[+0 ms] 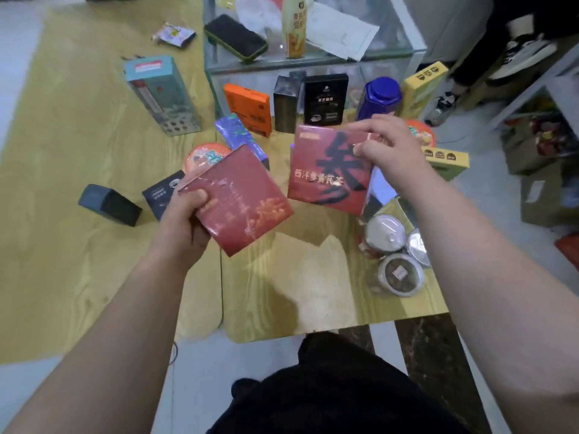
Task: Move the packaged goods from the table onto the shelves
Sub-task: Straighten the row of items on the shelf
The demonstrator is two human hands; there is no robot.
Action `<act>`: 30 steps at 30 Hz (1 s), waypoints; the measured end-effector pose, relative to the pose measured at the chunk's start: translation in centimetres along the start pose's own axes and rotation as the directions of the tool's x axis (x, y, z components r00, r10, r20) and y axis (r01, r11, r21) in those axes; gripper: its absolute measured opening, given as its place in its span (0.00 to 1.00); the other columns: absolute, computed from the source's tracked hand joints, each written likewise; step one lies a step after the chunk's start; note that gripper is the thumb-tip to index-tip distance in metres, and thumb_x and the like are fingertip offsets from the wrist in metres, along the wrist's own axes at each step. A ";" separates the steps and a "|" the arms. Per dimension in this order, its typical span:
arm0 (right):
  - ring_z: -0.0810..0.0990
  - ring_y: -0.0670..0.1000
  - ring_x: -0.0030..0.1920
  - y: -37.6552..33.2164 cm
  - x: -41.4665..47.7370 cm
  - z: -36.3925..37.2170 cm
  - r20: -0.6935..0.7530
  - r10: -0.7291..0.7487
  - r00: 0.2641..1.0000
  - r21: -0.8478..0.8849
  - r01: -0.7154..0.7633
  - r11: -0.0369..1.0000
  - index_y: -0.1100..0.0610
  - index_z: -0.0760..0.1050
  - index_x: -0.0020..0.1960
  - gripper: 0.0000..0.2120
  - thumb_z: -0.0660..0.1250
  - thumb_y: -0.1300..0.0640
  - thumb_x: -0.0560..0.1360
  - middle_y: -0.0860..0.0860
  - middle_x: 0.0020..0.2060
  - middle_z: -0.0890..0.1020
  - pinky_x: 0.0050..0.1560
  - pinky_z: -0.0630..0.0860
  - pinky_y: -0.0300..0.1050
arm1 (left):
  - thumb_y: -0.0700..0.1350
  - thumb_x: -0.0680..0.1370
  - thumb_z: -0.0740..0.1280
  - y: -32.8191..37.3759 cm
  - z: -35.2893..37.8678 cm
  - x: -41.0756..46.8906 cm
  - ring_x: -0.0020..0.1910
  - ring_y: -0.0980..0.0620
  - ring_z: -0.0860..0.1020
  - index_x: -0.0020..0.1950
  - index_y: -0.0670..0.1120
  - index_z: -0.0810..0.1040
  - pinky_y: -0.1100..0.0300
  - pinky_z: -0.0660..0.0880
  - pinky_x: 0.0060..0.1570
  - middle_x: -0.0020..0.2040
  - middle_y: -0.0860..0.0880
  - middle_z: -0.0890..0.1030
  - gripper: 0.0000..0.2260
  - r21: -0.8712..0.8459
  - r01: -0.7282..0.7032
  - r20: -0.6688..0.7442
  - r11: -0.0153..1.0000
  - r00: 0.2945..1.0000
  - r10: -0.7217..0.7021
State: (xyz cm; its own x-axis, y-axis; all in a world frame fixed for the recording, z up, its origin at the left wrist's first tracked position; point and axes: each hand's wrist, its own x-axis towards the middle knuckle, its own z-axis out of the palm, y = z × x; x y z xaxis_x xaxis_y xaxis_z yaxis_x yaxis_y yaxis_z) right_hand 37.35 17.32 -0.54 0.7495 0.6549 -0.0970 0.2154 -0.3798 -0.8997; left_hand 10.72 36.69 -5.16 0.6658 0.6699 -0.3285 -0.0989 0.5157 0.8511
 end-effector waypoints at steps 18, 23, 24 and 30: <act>0.86 0.51 0.37 -5.0 -9.9 18.5 0.500 0.192 0.845 0.503 -0.464 0.730 0.56 0.79 0.50 0.11 0.62 0.51 0.81 0.51 0.39 0.87 0.40 0.82 0.44 | 0.54 0.71 0.72 0.9 -12.9 -16.6 0.42 0.47 0.85 0.62 0.51 0.81 0.51 0.80 0.45 0.48 0.48 0.86 0.20 -0.212 -0.029 -0.548 0.977 0.831 -0.095; 0.86 0.54 0.42 -7.3 -9.0 22.4 0.718 0.070 0.693 0.396 -0.489 0.777 0.55 0.80 0.53 0.12 0.62 0.49 0.81 0.54 0.43 0.87 0.44 0.82 0.48 | 0.57 0.61 0.72 0.8 -14.1 -21.3 0.36 0.53 0.81 0.52 0.57 0.78 0.55 0.74 0.42 0.39 0.55 0.84 0.21 0.007 -0.078 -0.762 0.997 0.645 0.056; 0.86 0.55 0.45 -7.6 -8.8 23.3 0.756 0.036 0.653 0.379 -0.482 0.790 0.56 0.80 0.55 0.13 0.63 0.49 0.80 0.55 0.46 0.87 0.46 0.81 0.49 | 0.54 0.69 0.72 0.4 -14.0 -22.4 0.38 0.54 0.82 0.54 0.54 0.78 0.56 0.76 0.43 0.43 0.53 0.84 0.15 0.065 -0.053 -0.764 0.997 0.639 0.083; 0.85 0.57 0.49 -9.3 -11.7 28.4 0.929 -0.073 0.363 0.246 -0.460 0.853 0.58 0.79 0.58 0.18 0.65 0.48 0.75 0.57 0.50 0.86 0.51 0.81 0.53 | 0.67 0.75 0.67 -2.3 -12.5 -31.7 0.64 0.47 0.79 0.66 0.46 0.79 0.51 0.71 0.70 0.62 0.46 0.83 0.30 -0.183 -0.245 -0.786 0.952 0.618 0.008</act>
State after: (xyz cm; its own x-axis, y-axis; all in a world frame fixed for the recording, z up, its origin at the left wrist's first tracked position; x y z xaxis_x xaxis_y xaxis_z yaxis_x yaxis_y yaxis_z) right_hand 8.81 31.78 -3.16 -0.3250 0.8723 -0.3654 -0.3149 -0.4641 -0.8279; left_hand -19.41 20.94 -1.76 -0.1703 0.8380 -0.5184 -0.3925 0.4249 0.8157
